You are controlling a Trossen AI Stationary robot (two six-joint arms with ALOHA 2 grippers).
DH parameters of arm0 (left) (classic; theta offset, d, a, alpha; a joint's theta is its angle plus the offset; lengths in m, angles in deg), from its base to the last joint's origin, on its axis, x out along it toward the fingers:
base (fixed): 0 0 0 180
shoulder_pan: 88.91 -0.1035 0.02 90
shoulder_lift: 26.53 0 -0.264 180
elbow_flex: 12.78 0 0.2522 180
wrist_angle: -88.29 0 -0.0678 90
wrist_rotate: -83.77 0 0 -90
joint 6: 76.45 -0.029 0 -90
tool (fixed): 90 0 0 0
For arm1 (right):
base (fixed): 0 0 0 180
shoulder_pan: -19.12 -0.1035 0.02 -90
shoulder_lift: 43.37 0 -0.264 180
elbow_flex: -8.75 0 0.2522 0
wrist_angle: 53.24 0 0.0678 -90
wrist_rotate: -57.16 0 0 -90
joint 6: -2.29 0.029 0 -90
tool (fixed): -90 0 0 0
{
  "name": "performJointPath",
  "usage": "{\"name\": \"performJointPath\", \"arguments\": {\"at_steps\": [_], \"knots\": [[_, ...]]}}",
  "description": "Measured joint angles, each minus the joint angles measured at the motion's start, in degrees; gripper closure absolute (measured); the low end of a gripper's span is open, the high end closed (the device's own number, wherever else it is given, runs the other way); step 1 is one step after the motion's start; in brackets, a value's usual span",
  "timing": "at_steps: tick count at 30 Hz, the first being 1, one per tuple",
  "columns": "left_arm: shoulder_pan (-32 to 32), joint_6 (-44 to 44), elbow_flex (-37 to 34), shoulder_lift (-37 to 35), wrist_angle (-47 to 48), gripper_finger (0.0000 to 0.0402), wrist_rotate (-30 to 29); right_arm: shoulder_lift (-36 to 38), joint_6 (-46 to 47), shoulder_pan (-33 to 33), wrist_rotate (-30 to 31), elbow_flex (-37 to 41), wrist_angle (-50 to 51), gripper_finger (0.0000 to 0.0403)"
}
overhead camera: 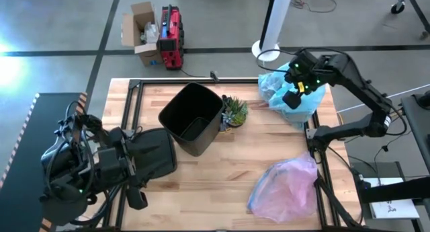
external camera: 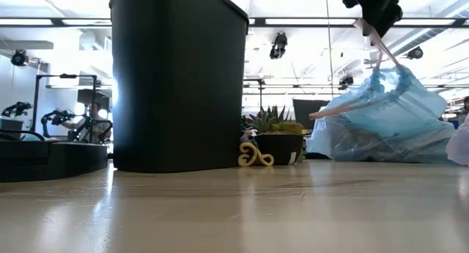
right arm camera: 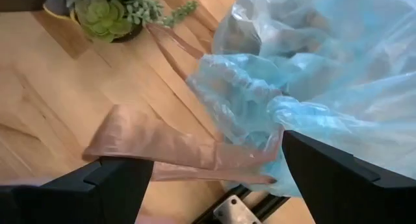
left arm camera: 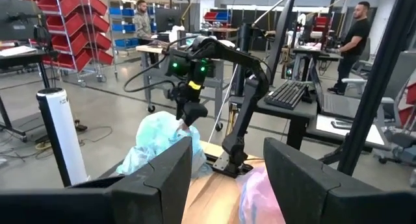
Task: Place trash/remove bag and relplace
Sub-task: Close the blue trash bag
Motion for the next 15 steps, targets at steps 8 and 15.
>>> {"name": "performJointPath", "arguments": {"at_steps": [8,15], "knots": [[0.15,9.1,0.0,-0.02,7.57,0.0221,3.23,-0.13,0.99,-0.41,-0.38,5.04,0.04,0.0081],[0.02,25.81,0.0,0.0,22.16,0.0223,10.39,5.53,-3.25,-6.73,1.22,5.74,0.08,0.0082]]}}
